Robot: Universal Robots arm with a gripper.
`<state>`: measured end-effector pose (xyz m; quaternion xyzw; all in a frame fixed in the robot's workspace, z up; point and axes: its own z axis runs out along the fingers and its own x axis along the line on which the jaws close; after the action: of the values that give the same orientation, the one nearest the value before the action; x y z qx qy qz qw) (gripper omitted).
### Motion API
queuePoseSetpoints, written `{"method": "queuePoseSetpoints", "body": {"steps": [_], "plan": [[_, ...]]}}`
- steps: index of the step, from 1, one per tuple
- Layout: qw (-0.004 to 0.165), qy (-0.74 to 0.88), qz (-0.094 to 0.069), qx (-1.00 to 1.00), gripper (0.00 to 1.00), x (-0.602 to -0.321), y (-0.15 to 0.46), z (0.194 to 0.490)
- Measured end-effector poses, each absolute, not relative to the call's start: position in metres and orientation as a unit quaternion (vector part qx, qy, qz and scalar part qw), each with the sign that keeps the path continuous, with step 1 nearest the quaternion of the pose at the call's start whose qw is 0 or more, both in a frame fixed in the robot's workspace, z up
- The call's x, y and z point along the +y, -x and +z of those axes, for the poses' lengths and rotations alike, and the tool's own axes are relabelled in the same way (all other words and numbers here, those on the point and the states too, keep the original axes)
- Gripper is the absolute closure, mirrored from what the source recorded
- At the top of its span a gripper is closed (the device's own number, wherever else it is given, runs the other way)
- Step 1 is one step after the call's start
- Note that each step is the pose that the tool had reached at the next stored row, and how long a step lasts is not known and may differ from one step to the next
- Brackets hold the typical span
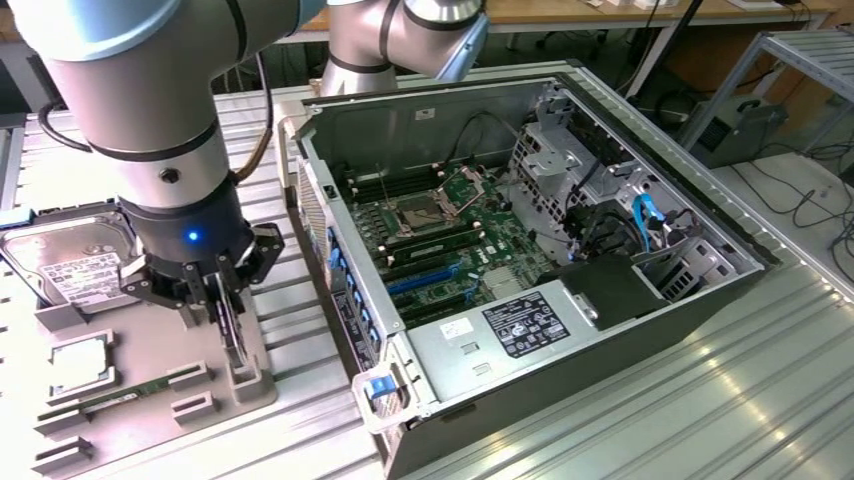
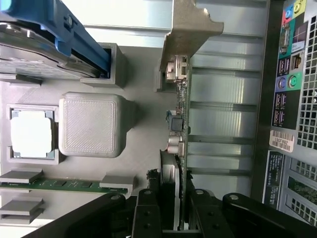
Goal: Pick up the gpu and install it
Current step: 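Pick up the gpu and move the gpu toward the slot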
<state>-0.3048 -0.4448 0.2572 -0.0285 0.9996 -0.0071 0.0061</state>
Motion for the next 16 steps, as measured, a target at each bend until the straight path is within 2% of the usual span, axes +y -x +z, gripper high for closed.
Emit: {"method": "queuePoseSetpoints", "body": {"steps": [16], "plan": [[0.006,0.028,-0.007,1.0,0.72,-0.445,0.305,0.275]]}}
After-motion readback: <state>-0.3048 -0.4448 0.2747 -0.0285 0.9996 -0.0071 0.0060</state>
